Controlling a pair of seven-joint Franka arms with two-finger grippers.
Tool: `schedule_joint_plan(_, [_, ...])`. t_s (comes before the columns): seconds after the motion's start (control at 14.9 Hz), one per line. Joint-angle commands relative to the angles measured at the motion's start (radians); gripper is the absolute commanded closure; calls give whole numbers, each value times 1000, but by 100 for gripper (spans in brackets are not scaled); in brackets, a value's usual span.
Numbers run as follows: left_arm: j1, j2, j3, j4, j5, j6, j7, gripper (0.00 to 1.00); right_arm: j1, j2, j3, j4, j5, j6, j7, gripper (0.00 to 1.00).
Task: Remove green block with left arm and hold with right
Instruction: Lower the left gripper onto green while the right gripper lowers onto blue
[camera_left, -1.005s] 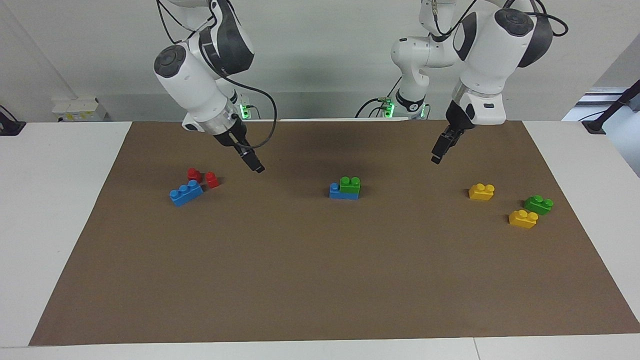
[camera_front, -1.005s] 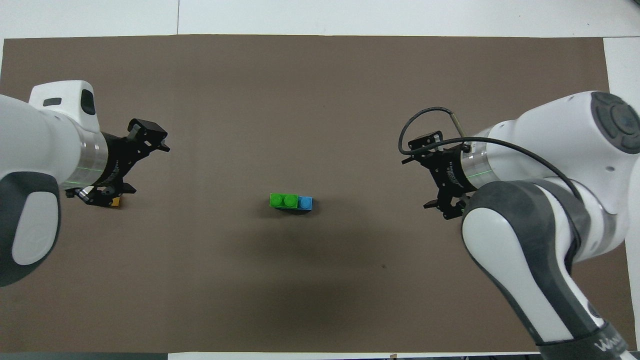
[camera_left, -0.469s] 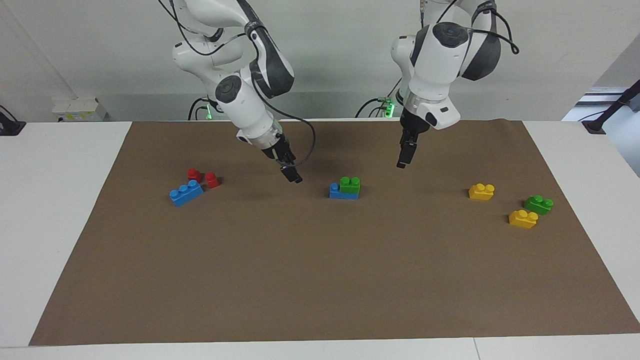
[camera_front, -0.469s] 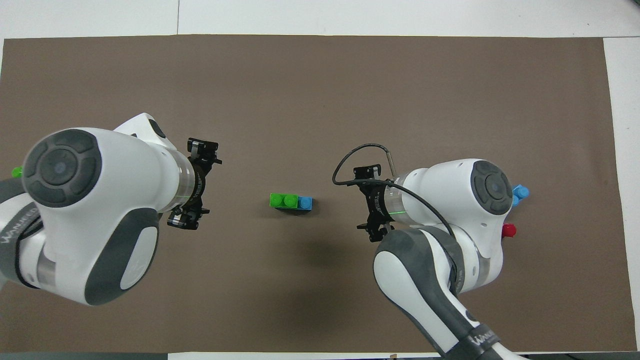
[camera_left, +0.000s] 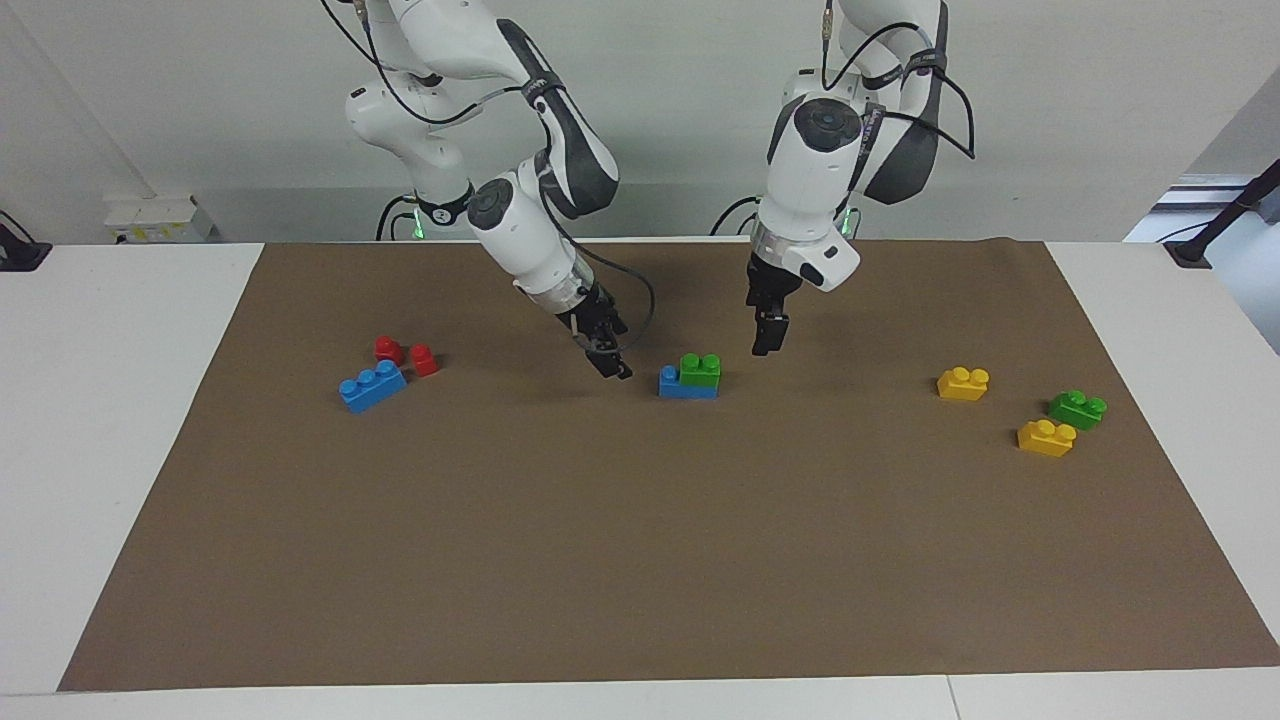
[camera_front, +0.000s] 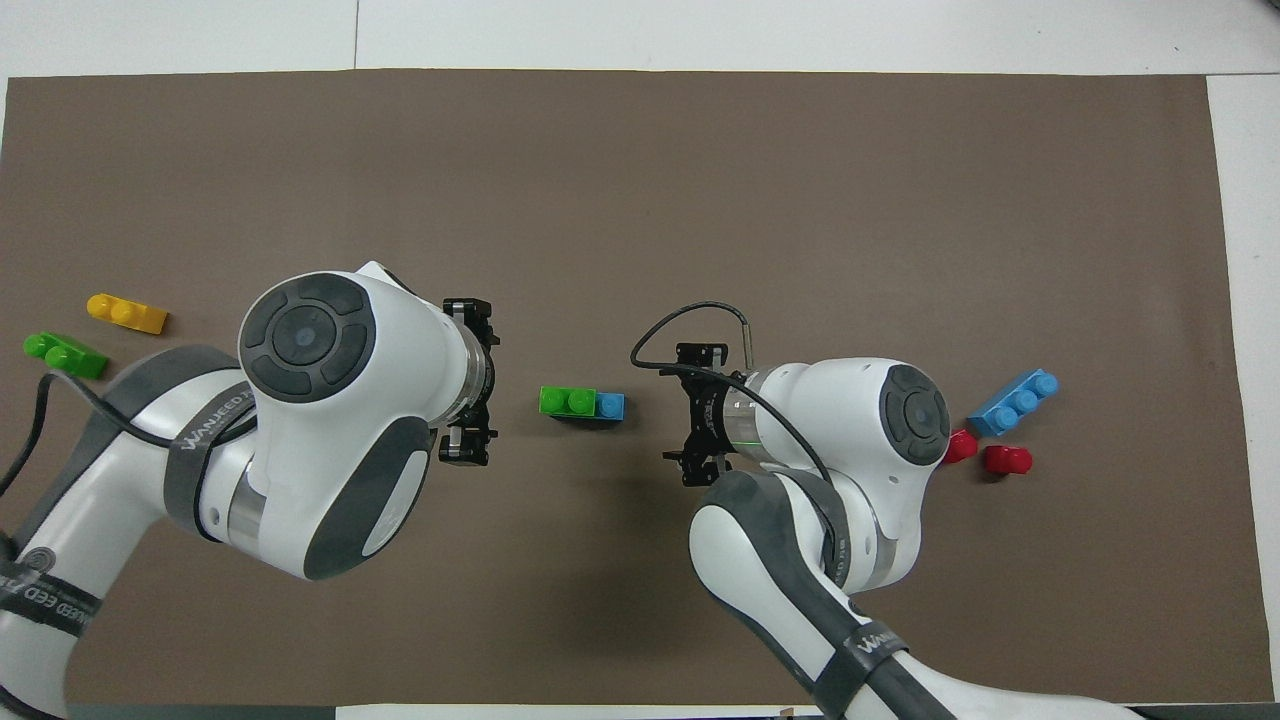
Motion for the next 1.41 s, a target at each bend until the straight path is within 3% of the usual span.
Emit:
schedule_joint_plan(0.0, [-29, 8, 16, -34, 12, 67, -82, 0, 30, 44, -1, 9, 41, 61, 22, 0])
schedule_joint_plan(0.33, [-44, 66, 17, -29, 12, 116, -118, 0, 70, 124, -1, 58, 43, 124, 31, 0])
schedule_joint_plan(0.94, [-59, 81, 16, -60, 12, 173, -169, 0, 126, 222, -1, 150, 94, 208, 58, 0])
schedule_joint_plan(1.34, [-81, 77, 16, -103, 12, 201, -215, 0, 127, 230, -2, 143, 94, 208, 48, 5])
